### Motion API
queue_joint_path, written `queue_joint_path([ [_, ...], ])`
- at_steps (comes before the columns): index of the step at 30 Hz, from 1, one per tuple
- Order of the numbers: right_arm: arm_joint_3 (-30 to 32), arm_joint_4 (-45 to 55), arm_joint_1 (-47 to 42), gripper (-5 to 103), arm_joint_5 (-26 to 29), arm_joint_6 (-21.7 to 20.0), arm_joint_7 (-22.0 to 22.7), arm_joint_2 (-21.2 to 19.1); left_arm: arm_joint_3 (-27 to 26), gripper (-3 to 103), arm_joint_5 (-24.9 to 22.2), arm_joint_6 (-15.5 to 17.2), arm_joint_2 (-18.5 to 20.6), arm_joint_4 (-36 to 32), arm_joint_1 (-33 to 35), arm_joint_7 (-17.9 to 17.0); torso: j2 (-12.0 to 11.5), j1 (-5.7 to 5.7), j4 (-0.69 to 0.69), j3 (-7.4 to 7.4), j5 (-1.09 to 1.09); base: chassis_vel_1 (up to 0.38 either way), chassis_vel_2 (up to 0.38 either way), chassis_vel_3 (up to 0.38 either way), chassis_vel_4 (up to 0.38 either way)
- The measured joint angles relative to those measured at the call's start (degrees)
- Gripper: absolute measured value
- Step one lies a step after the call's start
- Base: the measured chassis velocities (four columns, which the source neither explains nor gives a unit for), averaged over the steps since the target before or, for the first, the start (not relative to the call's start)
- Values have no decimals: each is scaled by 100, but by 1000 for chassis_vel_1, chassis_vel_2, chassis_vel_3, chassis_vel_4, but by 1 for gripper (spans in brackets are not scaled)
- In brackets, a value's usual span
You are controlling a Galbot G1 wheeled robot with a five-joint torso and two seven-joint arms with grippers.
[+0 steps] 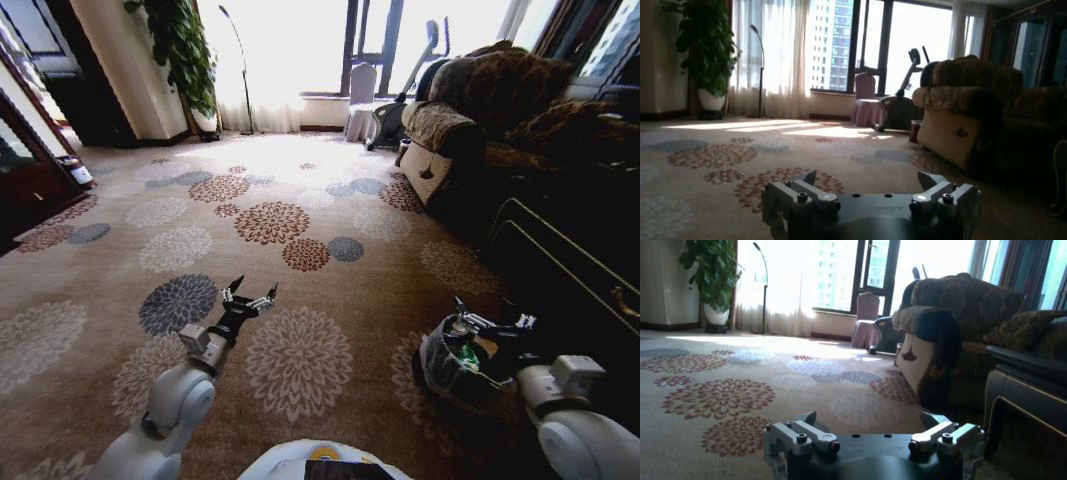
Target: Pick up the trash from the ground and place it into the trash bin.
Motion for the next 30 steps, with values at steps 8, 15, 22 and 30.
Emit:
queue_joint_path([
  [8,-211,114,-2,100,-125,-35,-257,59,-752,100,121,-453,-110,58,771,339,0,0,0,0,-1,0,0,0,0],
  [15,-442,158,6,100,-408,3,-384,184,-775,100,170,-765,-114,165,969,318,0,0,1,1,-1,0,0,0,0],
  [22,-296,20,-140,100,-486,204,-705,282,-583,100,279,-662,-30,185,833,114,0,0,-1,1,0,111,-118,-126,126],
  [30,-120,-20,-259,100,-309,286,-794,301,-431,100,348,-662,-77,186,760,14,0,0,0,0,-2,229,-217,-218,238],
])
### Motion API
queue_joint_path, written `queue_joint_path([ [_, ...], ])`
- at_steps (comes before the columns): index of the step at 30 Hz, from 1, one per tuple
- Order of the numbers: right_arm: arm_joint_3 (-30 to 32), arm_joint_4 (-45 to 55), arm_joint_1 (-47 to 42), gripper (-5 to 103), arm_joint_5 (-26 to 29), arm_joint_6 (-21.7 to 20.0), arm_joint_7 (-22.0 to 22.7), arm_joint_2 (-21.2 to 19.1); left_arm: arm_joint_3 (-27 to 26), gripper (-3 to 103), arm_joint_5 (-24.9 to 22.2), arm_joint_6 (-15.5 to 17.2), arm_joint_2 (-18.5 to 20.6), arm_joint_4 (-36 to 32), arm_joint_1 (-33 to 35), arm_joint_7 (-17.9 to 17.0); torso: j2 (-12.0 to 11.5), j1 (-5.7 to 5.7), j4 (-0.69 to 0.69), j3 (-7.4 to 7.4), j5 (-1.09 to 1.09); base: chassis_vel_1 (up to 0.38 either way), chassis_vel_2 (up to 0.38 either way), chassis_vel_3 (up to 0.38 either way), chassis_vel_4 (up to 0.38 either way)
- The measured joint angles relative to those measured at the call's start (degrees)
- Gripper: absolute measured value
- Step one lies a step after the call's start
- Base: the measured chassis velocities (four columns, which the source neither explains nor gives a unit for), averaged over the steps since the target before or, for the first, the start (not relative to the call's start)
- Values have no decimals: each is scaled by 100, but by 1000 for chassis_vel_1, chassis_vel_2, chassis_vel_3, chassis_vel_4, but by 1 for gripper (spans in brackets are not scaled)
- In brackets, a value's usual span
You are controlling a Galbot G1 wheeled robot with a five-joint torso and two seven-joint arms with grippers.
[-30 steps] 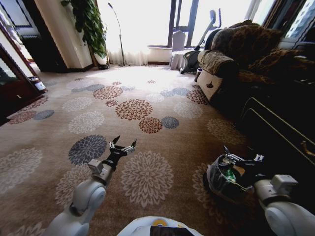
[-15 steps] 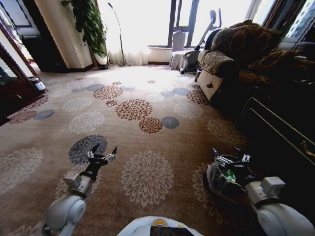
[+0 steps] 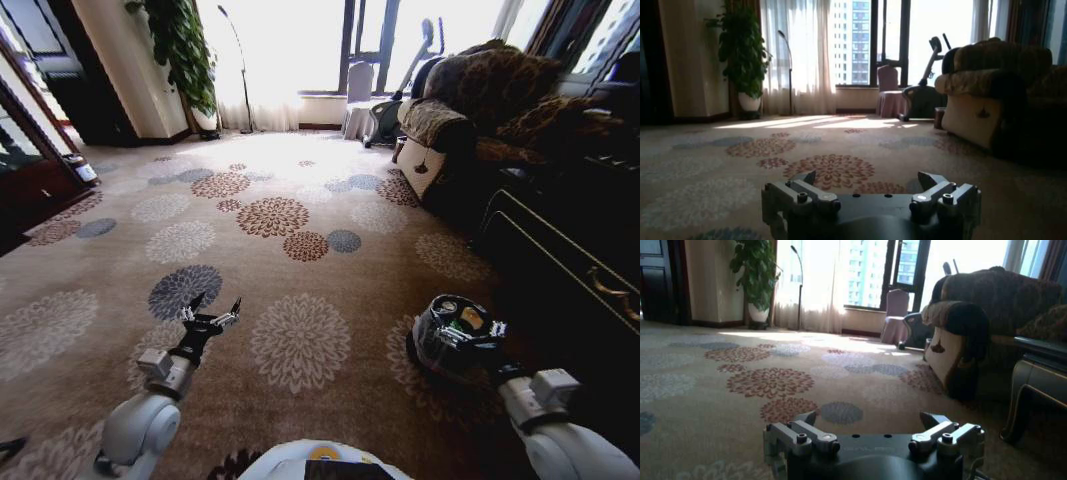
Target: Pick up the trash from the ground and place it into the trash bin.
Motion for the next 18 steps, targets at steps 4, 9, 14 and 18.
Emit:
queue_joint_path([
  [4,1,-2,-16,100,21,16,-1,12,94,100,59,30,-43,-67,-7,-52,0,0,0,0,2,229,-215,-220,206],
  [9,9,-14,-34,100,52,26,-1,9,170,100,134,27,-75,-83,37,-94,0,0,0,0,1,188,-218,-206,200],
  [14,64,-77,-61,100,58,87,0,32,191,100,222,13,-84,-81,76,-121,0,0,0,0,2,173,-236,-161,206],
  [18,147,-226,-76,100,34,297,-23,103,259,100,282,118,-69,-108,27,-175,-1,0,0,0,2,188,-213,-182,202],
])
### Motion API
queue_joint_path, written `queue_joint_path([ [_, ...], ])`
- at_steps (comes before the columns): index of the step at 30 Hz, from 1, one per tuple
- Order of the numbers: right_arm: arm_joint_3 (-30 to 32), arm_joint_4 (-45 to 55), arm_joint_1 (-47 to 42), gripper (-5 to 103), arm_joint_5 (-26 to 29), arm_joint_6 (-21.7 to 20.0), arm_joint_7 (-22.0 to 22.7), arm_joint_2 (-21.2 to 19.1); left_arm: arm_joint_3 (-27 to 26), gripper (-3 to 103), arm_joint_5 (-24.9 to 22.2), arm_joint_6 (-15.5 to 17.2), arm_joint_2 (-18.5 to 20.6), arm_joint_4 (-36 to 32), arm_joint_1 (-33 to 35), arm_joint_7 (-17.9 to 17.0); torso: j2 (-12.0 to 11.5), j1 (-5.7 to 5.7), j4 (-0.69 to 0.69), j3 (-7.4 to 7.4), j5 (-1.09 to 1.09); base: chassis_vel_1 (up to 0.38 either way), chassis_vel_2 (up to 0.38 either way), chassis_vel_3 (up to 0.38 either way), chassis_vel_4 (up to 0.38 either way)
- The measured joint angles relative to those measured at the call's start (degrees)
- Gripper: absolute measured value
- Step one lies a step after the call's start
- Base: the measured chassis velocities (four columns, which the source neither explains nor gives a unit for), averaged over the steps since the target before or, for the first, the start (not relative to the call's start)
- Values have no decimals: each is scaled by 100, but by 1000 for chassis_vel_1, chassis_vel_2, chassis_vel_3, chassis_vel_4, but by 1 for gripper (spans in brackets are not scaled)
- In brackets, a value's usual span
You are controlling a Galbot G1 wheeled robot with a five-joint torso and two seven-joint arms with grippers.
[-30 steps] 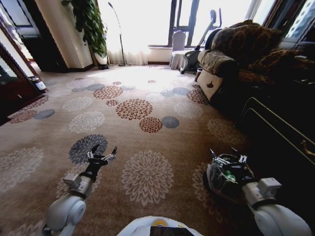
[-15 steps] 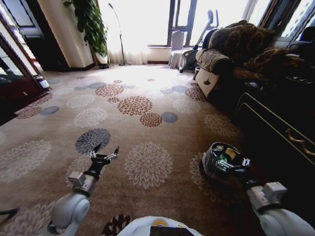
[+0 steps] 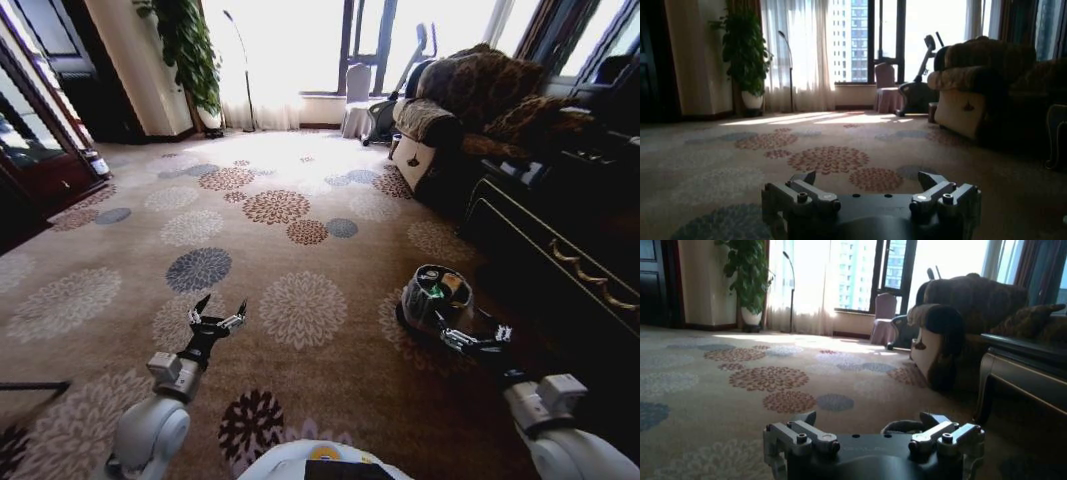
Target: Pick up the trash from the ground and place it into the trash bin.
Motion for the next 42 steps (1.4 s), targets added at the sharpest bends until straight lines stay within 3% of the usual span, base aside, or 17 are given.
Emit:
queue_joint_path([
  [10,79,-246,-26,100,1,322,-42,66,297,100,-64,-144,-28,47,-166,-176,0,0,-1,3,-1,48,-47,-52,47],
  [14,81,-314,4,100,-17,391,-31,138,384,100,-146,-504,-80,113,-105,-179,0,1,0,3,-1,0,0,0,0],
  [21,-292,63,197,100,119,217,384,258,461,100,-40,-523,-270,-62,-3,-359,0,0,0,1,-2,0,0,0,0],
  [25,-552,133,281,100,76,204,468,361,100,100,246,-430,-364,-251,365,-61,0,0,0,1,0,0,0,0,0],
  [31,-769,-270,327,100,-169,683,230,704,-258,100,370,-917,-440,-275,1140,196,1,0,1,1,-1,0,0,0,0],
  [36,-957,-411,531,100,-303,811,229,1001,-199,100,353,-1017,-428,-214,1050,188,1,0,0,1,-1,0,0,0,0],
  [42,-925,-172,371,100,-318,634,123,1100,-32,100,412,-924,-466,-374,963,136,1,0,-1,1,-1,0,0,0,0],
])
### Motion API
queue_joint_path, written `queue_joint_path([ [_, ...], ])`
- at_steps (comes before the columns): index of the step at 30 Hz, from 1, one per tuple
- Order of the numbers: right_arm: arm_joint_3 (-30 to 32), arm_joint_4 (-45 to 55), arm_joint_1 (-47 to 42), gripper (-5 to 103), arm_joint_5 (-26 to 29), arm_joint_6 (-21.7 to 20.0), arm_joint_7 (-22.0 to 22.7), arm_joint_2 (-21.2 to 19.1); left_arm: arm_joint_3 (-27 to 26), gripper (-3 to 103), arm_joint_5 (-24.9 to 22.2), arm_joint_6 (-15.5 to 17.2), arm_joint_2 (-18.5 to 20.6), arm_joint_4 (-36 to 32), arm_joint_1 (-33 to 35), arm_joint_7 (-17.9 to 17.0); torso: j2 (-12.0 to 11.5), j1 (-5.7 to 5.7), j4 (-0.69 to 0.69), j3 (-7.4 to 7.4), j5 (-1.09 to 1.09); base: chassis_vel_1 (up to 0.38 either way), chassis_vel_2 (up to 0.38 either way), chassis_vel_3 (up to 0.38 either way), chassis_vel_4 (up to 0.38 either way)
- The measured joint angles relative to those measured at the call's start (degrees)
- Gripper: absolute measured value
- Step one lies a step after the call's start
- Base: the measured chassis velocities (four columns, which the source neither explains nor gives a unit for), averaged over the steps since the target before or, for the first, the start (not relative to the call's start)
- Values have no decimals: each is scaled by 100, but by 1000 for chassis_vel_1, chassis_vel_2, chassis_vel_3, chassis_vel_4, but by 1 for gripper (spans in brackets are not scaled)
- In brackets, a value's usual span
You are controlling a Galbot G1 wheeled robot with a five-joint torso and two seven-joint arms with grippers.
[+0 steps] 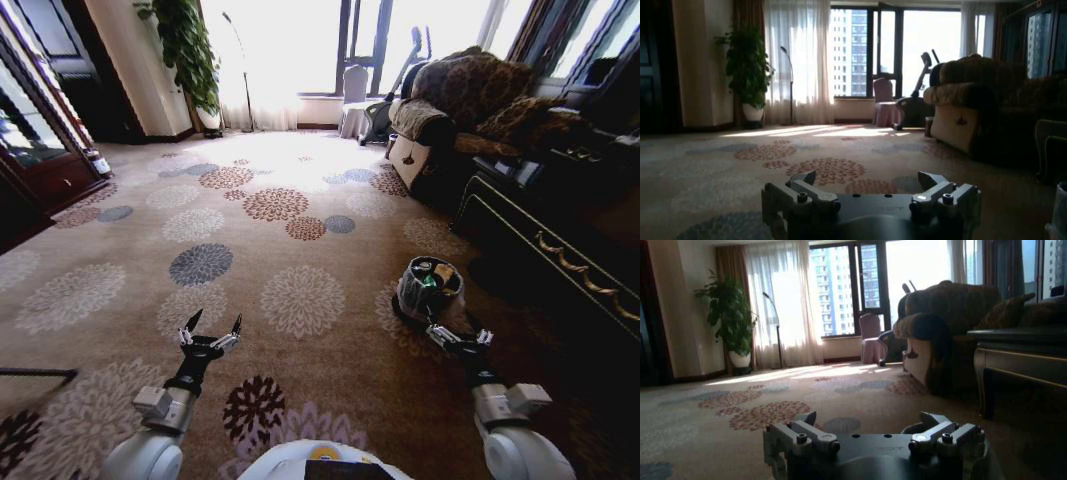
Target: Pick up the trash from the ground and place it into the trash bin.
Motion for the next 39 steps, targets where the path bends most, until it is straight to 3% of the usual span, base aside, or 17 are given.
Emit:
queue_joint_path([
  [10,63,128,-19,100,124,-71,-98,25,118,100,154,243,25,-171,-52,-134,0,0,0,0,1,0,0,0,0],
  [39,61,117,-13,100,114,-81,-101,19,107,100,167,257,34,-172,-59,-139,0,0,0,0,1,0,0,0,0],
])
